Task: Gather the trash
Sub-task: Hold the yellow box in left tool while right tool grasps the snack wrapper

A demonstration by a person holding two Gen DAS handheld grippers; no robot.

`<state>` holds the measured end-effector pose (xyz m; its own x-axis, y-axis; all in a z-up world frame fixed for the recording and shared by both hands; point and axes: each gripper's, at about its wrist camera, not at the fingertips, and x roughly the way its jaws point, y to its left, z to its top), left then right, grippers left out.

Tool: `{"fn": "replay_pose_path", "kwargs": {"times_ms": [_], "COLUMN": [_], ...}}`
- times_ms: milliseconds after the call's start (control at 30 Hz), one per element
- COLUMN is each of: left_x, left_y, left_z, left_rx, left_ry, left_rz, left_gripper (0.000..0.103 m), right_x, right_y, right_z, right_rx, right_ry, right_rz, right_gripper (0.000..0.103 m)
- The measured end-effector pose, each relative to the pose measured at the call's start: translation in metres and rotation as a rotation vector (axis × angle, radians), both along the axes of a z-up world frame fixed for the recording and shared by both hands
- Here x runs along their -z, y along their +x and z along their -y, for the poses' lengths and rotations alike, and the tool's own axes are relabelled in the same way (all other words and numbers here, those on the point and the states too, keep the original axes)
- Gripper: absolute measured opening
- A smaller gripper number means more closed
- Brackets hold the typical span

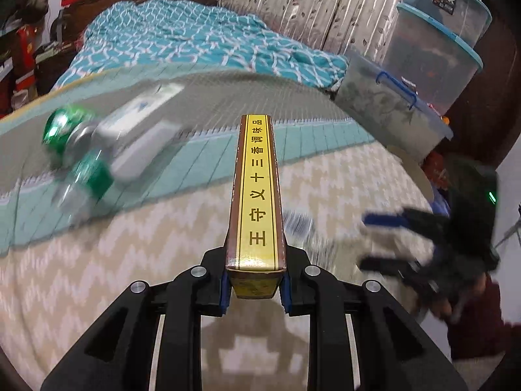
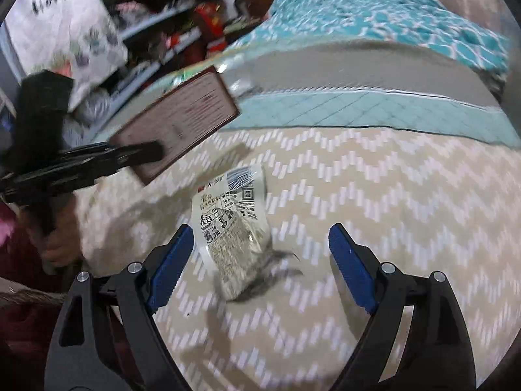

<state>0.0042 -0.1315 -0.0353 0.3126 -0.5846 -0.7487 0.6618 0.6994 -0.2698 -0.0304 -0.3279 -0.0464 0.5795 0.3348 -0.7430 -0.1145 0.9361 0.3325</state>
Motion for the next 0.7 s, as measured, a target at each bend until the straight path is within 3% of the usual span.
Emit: {"fn": "replay_pose_path", "kwargs": {"times_ms": [133,267,567,700], "left_x": [0.010,0.023,0.036,0.038], "left_y": [-0.019,-0.033,-0.044,-0.036], "left_z": [-0.018,-0.002,0.038,0.044], "left_rx": [0.018,0.053,0.125,0.118], "left_ry": [0.012,0.057,0.120,0.129], "left_rz": [-0.047,-0.058,-0.033,-0.038], "left_gripper": [0.021,0.021,0.023,0.025], "right_x": [0.006,0.010,0.014,0.025], "right_y": [-0.005,-0.019,-0.057,-0.049], "right_z": [-0.009,-0.011,-0.007,-0.002], "right_rx": [-0.001,0.016,-0.036,0.014], "right_ry": [-0.021,0.034,0.437,0.464], "right_rz": [0.000,0.001,0.010,-0.019], "right_gripper": [0.083,0.081,0.077,0.071]}}
